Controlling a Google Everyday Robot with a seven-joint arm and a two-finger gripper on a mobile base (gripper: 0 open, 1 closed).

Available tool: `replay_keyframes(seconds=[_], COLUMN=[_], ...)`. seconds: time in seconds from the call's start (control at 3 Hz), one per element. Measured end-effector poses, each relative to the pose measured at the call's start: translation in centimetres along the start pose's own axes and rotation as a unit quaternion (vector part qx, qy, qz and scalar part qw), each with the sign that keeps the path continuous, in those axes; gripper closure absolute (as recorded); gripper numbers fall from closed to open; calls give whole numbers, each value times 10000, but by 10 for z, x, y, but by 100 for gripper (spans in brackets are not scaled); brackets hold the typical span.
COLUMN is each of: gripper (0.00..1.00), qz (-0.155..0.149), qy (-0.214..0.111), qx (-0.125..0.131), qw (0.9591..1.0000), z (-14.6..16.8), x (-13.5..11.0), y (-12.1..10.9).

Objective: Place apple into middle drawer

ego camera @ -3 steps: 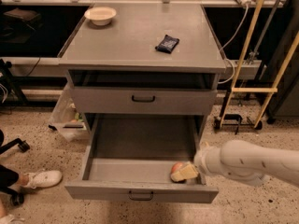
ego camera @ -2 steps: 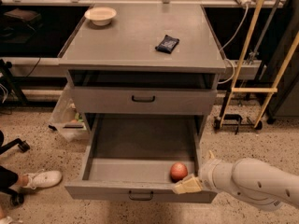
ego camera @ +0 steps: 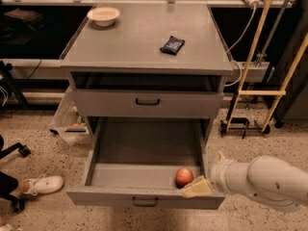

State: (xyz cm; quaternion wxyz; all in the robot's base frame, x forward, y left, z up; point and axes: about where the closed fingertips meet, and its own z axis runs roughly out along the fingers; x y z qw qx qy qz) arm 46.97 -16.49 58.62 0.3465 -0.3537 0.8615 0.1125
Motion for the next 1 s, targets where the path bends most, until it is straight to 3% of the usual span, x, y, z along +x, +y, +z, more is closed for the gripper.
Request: replay_keyframes(seconds=[0.33, 0.67, 1.0], gripper=[0, 0, 0], qz=[180, 280, 185], qy=[-170, -555, -622], qx=[459, 1372, 1290], qw=[9986, 9886, 9895], z=[-99, -254, -277], x=[-24, -52, -65], y=[-47, -97, -97])
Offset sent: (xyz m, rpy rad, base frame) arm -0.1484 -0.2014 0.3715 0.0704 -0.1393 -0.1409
